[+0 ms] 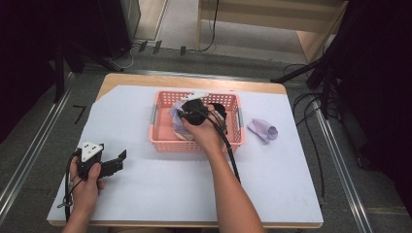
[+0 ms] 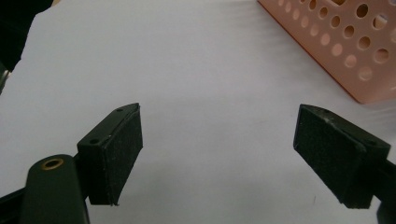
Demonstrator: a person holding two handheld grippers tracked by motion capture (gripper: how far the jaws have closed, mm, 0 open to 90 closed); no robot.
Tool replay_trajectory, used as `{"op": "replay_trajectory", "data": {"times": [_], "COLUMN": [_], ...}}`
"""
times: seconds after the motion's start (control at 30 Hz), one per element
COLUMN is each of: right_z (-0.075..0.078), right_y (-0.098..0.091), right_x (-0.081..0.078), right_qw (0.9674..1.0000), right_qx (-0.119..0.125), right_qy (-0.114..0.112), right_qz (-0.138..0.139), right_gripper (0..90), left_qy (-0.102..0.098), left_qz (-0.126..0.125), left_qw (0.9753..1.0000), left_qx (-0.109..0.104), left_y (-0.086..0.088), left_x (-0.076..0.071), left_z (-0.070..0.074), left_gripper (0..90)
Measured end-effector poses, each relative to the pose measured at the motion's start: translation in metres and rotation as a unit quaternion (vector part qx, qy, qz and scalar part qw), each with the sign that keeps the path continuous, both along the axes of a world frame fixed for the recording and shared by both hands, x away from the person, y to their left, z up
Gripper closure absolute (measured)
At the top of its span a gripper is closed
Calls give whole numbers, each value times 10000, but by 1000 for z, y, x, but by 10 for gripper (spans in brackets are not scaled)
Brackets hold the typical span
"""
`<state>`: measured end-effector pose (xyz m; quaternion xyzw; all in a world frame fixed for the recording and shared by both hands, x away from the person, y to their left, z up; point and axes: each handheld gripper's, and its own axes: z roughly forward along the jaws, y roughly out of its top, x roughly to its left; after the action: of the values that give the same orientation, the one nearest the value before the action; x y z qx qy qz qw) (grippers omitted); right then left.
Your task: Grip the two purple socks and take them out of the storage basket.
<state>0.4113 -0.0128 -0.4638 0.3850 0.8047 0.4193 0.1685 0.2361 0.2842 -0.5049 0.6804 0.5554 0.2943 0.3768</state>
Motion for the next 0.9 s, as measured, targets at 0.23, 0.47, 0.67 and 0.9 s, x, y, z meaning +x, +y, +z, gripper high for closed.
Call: {"op": "replay_trajectory", "data": {"times": [0.23, 0.47, 0.67, 0.9], "right_z": [-1, 6, 1, -8], "right_y": [-19, -36, -41, -28], "right_x": [3, 3, 9, 11], "right_qw": [9887, 9800, 9907, 9949], "right_qx": [-433, 55, 592, -374], "right_qy": [-290, -496, 60, 362], "right_qz": [-1403, -1927, -1221, -869], "right_gripper": [758, 666, 390, 169], "left_qy": [0, 5, 14, 7], "left_qz": [-11, -2, 3, 2], "left_qw": [10000, 10000, 10000, 10000], "left_qx": [-17, -44, -40, -39], "left_y": [0, 1, 1, 1], "left_x": [0, 0, 0, 0], "left_z": [0, 0, 0, 0], "left_gripper": [163, 163, 163, 163]}}
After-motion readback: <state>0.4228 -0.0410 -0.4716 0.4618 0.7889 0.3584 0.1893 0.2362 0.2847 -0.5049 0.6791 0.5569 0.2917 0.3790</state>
